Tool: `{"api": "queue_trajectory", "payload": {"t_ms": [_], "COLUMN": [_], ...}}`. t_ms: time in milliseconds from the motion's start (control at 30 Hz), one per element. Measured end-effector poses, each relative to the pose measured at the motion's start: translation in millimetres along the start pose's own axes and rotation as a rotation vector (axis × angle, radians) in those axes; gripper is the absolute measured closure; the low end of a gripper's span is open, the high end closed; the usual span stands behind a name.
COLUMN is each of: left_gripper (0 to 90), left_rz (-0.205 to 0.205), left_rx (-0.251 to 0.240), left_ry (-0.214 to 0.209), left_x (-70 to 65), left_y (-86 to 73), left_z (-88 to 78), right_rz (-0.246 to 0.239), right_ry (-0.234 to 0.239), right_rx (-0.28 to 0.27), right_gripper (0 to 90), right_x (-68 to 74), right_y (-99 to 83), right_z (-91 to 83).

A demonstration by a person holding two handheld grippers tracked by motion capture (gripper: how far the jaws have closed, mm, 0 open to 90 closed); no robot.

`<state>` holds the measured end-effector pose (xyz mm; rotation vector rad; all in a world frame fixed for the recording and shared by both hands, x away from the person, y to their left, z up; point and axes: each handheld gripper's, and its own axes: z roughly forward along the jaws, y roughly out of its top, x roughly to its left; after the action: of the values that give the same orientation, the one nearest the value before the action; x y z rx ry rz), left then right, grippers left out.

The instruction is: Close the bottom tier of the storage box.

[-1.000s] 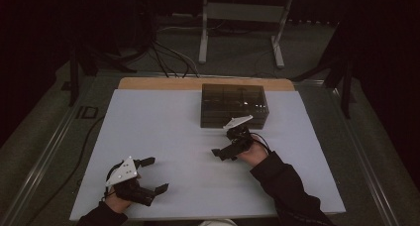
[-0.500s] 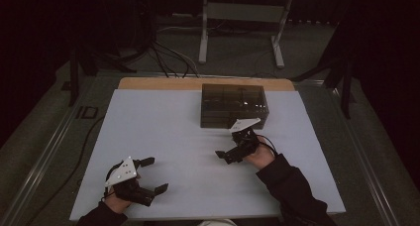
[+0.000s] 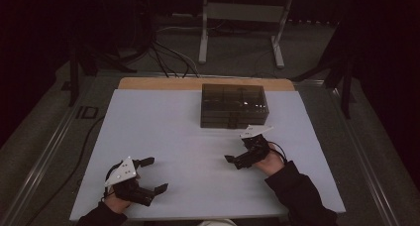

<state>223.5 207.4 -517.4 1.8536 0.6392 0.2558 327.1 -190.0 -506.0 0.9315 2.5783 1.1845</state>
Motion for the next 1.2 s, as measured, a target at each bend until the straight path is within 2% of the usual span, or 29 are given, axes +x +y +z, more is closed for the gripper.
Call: {"api": "queue_trajectory", "payload": {"t_ms": [133,367,567,667,767,900,1200], "left_gripper": [0.7,0.7,0.8,0.7,0.8,0.7,0.8], "left_rz": [0.001,0.001,0.0,0.001,0.001,-0.005,-0.008], "left_rx": [0.002,0.002,0.006,0.009,0.009,0.012,0.011], "left_ry": [0.001,0.005,0.003,0.004,0.005,0.008,0.016], "left_x": [-0.2,-0.6,-0.8,-1.0,-1.0,-0.5,0.1], "left_y": [-0.1,0.0,-0.2,0.0,-0.1,-0.2,-0.3], "left_z": [0.2,-0.7,-0.3,-0.1,-0.2,-0.2,-0.2], "right_rz": [-0.003,0.012,0.011,0.032,0.035,0.035,0.038], "right_ry": [0.002,-0.002,-0.017,-0.01,-0.011,-0.026,-0.042], "right_rx": [-0.023,-0.032,-0.021,-0.008,-0.009,-0.019,-0.007], "right_gripper": [0.0,0.0,0.0,0.0,0.0,0.0,0.0], "right_x": [-2.2,-6.5,-7.3,-8.5,-8.9,-10.8,-9.9], "right_y": [-8.5,-26.2,-39.9,-48.2,-49.8,-62.6,-84.2], "right_z": [-6.8,-15.6,-21.8,-27.0,-28.1,-39.1,-50.0]}}
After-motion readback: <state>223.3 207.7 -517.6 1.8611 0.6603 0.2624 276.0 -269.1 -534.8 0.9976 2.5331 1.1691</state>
